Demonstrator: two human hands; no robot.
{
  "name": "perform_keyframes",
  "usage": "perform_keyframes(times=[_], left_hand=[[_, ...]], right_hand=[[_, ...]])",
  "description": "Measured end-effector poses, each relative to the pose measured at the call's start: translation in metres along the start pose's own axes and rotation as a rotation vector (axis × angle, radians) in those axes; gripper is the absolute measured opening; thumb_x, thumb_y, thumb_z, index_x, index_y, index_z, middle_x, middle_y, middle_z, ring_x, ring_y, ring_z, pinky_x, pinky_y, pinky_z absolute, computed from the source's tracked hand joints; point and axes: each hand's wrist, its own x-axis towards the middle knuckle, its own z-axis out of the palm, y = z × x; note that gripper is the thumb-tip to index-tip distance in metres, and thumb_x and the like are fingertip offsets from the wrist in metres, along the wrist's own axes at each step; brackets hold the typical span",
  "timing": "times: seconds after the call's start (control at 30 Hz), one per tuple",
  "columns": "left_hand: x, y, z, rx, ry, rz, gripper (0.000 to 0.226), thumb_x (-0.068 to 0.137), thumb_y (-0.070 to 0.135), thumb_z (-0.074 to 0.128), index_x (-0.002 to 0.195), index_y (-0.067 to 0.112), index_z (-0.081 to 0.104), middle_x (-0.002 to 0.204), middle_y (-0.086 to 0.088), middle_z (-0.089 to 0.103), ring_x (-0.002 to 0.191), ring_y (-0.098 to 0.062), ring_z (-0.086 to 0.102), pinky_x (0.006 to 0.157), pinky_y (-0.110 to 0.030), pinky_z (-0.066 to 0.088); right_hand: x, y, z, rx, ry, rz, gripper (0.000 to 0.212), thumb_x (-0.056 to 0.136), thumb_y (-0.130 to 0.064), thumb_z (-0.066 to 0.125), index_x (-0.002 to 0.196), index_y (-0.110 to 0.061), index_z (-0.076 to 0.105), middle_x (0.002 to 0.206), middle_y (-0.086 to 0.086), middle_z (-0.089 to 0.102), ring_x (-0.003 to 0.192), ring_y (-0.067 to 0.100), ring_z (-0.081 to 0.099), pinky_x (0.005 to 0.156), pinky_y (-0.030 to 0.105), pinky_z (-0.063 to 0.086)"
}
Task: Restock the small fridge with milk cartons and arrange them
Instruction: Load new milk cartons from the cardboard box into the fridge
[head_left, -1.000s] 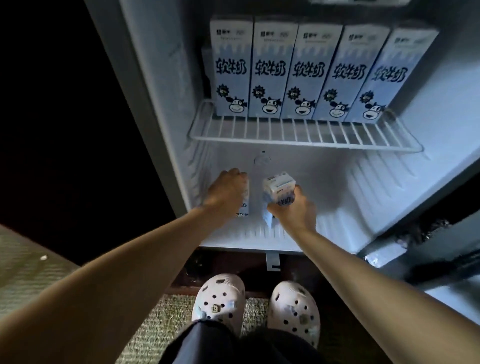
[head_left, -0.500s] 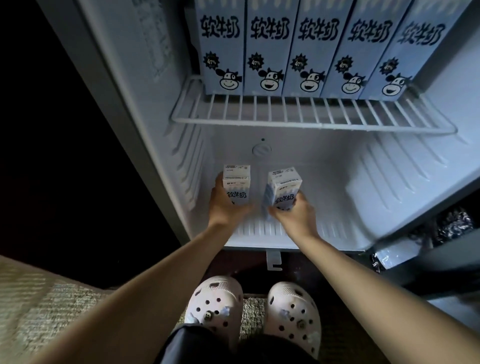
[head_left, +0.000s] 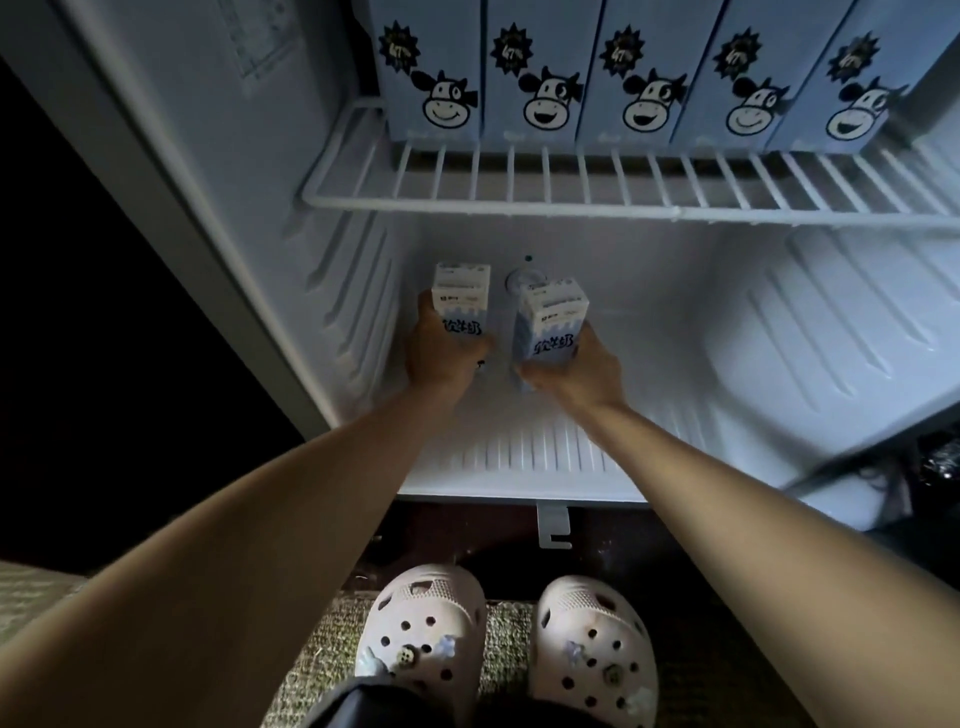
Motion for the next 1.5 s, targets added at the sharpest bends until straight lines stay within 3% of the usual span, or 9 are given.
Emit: perform_keyframes(times=[0.2,0.3,0.4,0.57,0.7,0.87,1.23,1.37,1.5], left_hand=[[0.004,-0.006,0.0,-0.002,-0.022,0.037,0.076,0.06,-0.007,0.075,0.127,0.009,0.043,0.119,-0.012,0.061,0.107,-0.029,0.06,0.087,-0.042,0.054],[0.004,-0.007,-0.002,0.018,-0.044,0.035,0.071,0.067,-0.012,0.072,0.129,0.003,0.041,0.124,-0.014,0.058,0.113,-0.028,0.057,0.086,-0.03,0.049],[0.004,-0.008,-0.007,0.071,-0.062,0.029,0.064,0.071,-0.009,0.071,0.127,0.002,0.042,0.124,-0.015,0.058,0.114,-0.029,0.056,0.085,-0.029,0.047],[0.0,-0.005,-0.007,0.121,-0.06,0.019,0.055,0.08,-0.001,0.066,0.129,0.005,0.042,0.126,-0.012,0.057,0.116,-0.027,0.055,0.08,-0.022,0.04],[0.002,-0.002,-0.004,0.092,-0.049,0.024,0.055,0.078,-0.004,0.067,0.128,0.003,0.044,0.127,-0.014,0.057,0.117,-0.026,0.054,0.087,-0.026,0.044],[0.003,-0.003,-0.001,0.032,-0.021,0.006,0.056,0.074,-0.009,0.068,0.124,-0.002,0.045,0.124,-0.019,0.058,0.115,-0.031,0.056,0.096,-0.042,0.048],[-0.005,0.004,-0.001,0.055,-0.077,-0.107,0.048,0.084,-0.001,0.06,0.13,0.008,0.047,0.13,-0.011,0.057,0.12,-0.026,0.053,0.095,-0.028,0.043],[-0.024,0.015,-0.013,0.122,-0.087,-0.138,0.038,0.091,0.001,0.048,0.128,0.008,0.043,0.124,-0.008,0.055,0.114,-0.023,0.053,0.076,-0.018,0.039],[-0.053,0.032,-0.029,0.229,-0.124,-0.085,0.03,0.094,0.002,0.039,0.122,0.002,0.048,0.105,-0.006,0.056,0.083,-0.017,0.052,0.054,-0.016,0.038]], right_hand=[[0.007,-0.003,0.007,0.002,0.031,0.009,0.061,0.07,-0.009,0.076,0.124,-0.012,0.047,0.12,0.007,0.061,0.108,0.021,0.058,0.077,0.02,0.045],[0.009,-0.005,0.01,0.003,-0.003,0.022,0.063,0.074,-0.001,0.071,0.128,-0.009,0.041,0.123,0.011,0.058,0.102,0.017,0.054,0.054,0.003,0.04],[0.014,-0.005,0.016,-0.004,-0.027,0.059,0.064,0.078,-0.002,0.068,0.132,-0.01,0.034,0.128,0.015,0.052,0.114,0.026,0.053,0.07,0.019,0.041],[0.022,-0.006,0.03,0.014,-0.013,0.052,0.068,0.08,-0.005,0.063,0.137,-0.016,0.029,0.127,0.017,0.052,0.117,0.034,0.051,0.088,0.036,0.048],[0.028,-0.011,0.036,-0.011,-0.036,0.089,0.061,0.086,-0.012,0.06,0.138,-0.017,0.027,0.131,0.015,0.049,0.117,0.031,0.052,0.083,0.025,0.041],[0.03,-0.013,0.039,-0.045,-0.002,0.143,0.049,0.09,-0.01,0.055,0.133,-0.012,0.031,0.133,0.016,0.046,0.114,0.032,0.054,0.077,0.025,0.04],[0.027,-0.014,0.038,-0.003,-0.013,0.192,0.054,0.089,-0.006,0.056,0.135,-0.006,0.028,0.136,0.016,0.045,0.118,0.032,0.051,0.083,0.026,0.043],[0.008,-0.022,0.032,-0.058,0.018,0.25,0.057,0.09,-0.001,0.053,0.138,-0.003,0.022,0.139,0.019,0.041,0.123,0.032,0.048,0.094,0.032,0.044],[-0.025,-0.046,0.009,-0.18,0.025,0.157,0.049,0.091,0.003,0.048,0.135,0.001,0.027,0.138,0.02,0.041,0.122,0.034,0.048,0.097,0.036,0.045]])
